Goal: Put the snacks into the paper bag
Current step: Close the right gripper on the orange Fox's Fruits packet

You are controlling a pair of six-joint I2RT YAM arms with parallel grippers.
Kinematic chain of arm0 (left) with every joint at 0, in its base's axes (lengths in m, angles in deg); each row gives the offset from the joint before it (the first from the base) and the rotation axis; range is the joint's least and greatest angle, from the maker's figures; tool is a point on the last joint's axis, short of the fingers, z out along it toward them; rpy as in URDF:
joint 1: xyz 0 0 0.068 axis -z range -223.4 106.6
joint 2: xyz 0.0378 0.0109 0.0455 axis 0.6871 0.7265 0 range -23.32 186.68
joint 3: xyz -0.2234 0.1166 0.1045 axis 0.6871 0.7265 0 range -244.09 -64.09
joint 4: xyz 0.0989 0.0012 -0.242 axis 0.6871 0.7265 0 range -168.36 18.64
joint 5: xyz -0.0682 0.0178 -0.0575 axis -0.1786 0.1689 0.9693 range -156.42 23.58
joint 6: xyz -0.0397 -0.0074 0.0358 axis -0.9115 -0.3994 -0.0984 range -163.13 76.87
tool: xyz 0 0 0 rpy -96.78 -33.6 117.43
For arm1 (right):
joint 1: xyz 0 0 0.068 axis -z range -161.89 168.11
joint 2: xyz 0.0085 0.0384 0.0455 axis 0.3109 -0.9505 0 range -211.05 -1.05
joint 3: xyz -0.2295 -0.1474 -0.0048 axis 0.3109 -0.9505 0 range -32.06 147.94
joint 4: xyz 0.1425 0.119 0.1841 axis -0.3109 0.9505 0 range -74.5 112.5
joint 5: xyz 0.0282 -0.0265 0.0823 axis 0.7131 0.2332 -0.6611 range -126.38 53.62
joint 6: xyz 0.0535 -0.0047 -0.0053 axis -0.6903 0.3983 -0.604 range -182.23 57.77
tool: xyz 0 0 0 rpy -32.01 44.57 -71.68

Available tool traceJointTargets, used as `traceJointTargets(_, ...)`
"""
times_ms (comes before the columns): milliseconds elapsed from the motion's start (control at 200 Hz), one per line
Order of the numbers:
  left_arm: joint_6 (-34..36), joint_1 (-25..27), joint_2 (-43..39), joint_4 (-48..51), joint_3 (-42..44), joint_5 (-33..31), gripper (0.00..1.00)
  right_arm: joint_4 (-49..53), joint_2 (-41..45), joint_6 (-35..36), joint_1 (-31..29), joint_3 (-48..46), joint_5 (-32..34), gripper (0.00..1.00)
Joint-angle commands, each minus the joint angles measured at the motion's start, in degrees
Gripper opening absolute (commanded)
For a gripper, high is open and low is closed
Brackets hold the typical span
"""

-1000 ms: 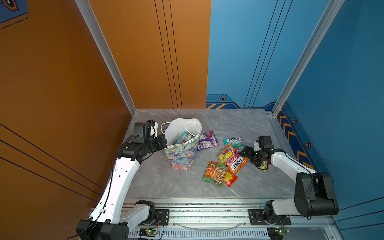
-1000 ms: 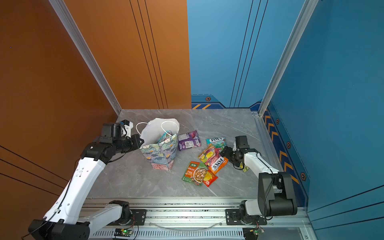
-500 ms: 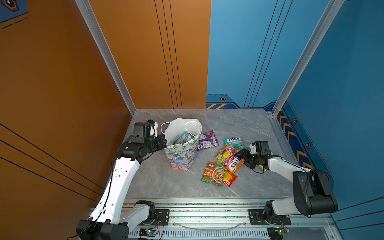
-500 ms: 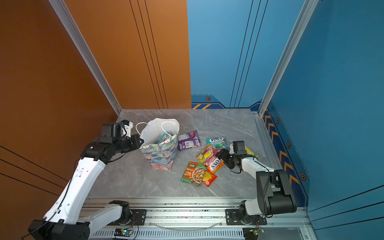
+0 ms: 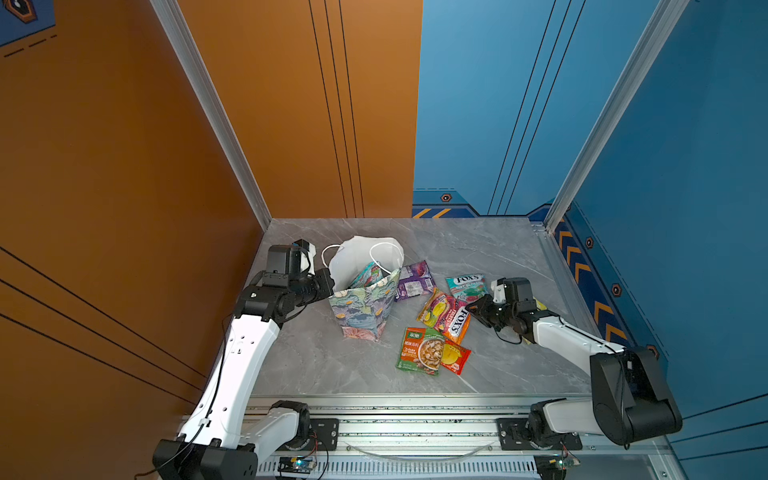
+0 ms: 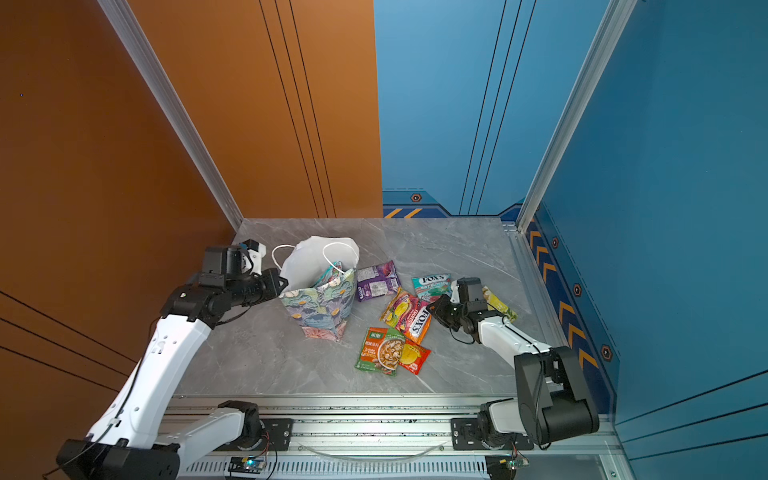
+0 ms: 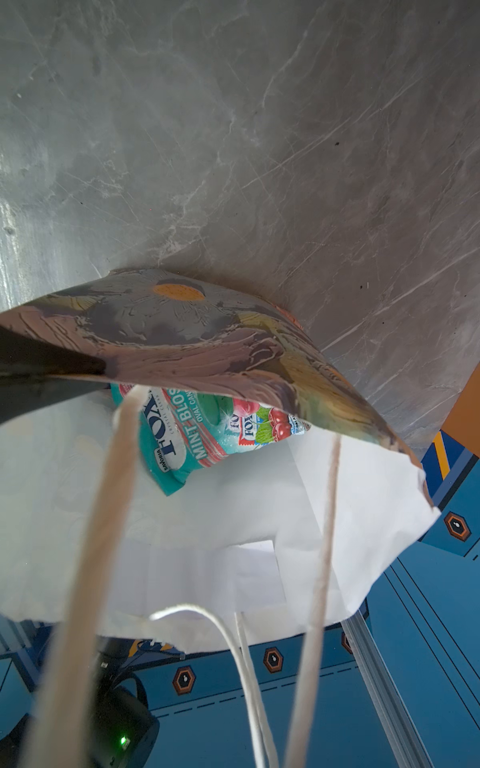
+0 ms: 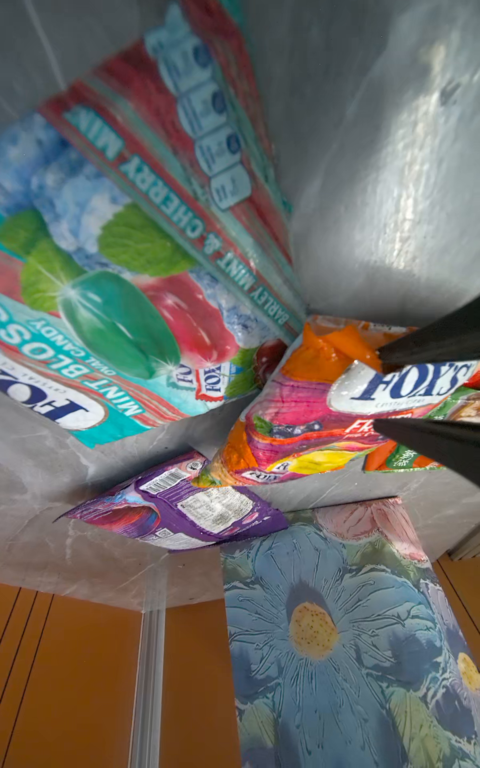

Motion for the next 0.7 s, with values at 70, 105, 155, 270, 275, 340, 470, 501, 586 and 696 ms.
traceJointTargets(70, -0.5, -0.5, -1.1, -2.0, 0.2, 1.8, 0.00, 2.3, -0.3, 1.0, -1.4, 5.7, 2.1, 0.34)
traceJointTargets(105, -0.6, -0.5, -1.0, -2.0, 0.1, 1.8, 0.00, 3.6, -0.3, 1.2, -1.6, 6.3, 2.9, 0.39)
traceJointTargets(155, -0.6, -0.5, -1.0, -2.0, 0.0, 1.9, 0.00, 5.4, 0.2, 1.3, -1.9, 6.5, 4.8, 0.46)
traceJointTargets(270, -0.5, -0.4, -1.0, -2.0, 0.2, 1.7, 0.00, 9.5, 2.1, 2.3, -2.6, 5.6, 8.7, 0.55)
traceJointTargets(275, -0.5, -0.4, -1.0, -2.0, 0.2, 1.7, 0.00, 9.6, 2.2, 2.3, -2.6, 5.5, 8.8, 0.55)
traceJointTargets(340, -0.5, -0.4, -0.9, -2.0, 0.1, 1.7, 0.00, 9.6, 3.6, 2.3, -2.6, 3.6, 9.0, 0.58)
traceJointTargets(470, -0.4, -0.4, -0.7, -2.0, -0.1, 1.7, 0.00, 6.5, 5.0, 0.4, -2.5, -1.6, 7.8, 0.63)
traceJointTargets(501, -0.4, -0.4, -0.7, -2.0, -0.1, 1.7, 0.00, 5.2, 4.9, -0.1, -2.6, -2.6, 7.3, 0.65)
traceJointTargets(586, -0.4, -0.4, -0.7, -2.0, -0.1, 1.7, 0.00, 1.0, 4.0, -1.6, -2.6, -5.2, 5.3, 0.67)
traceJointTargets(696, -0.3, -0.4, -0.6, -2.0, -0.1, 1.8, 0.00, -4.6, 1.4, -4.2, -2.7, -6.9, 3.0, 0.67)
